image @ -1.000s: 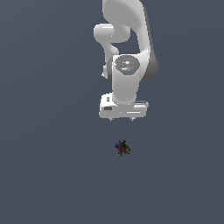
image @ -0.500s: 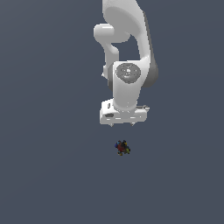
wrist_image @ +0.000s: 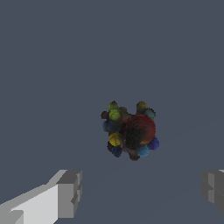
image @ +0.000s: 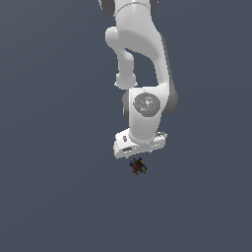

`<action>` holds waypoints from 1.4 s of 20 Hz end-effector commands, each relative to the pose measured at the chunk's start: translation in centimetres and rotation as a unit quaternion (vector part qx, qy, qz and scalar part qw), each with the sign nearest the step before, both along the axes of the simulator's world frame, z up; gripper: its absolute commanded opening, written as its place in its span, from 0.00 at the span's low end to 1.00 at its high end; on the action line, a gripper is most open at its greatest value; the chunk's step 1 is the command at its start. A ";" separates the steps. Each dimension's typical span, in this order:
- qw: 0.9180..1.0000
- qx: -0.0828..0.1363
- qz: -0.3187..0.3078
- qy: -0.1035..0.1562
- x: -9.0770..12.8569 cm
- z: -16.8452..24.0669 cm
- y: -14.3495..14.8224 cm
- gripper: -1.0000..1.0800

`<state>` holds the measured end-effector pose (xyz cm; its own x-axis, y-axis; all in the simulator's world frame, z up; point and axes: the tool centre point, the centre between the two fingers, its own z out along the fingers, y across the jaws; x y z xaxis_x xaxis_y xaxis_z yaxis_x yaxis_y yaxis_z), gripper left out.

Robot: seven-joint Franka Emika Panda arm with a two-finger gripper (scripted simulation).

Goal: Pick up the object and move it to a goal position.

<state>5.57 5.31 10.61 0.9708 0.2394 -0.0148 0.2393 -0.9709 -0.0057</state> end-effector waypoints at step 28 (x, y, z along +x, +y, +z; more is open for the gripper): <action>0.999 -0.001 0.049 -0.008 2.3 -7.7 0.2 0.96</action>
<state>7.98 5.53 3.45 0.9429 0.3330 0.0043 0.3330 -0.9429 0.0015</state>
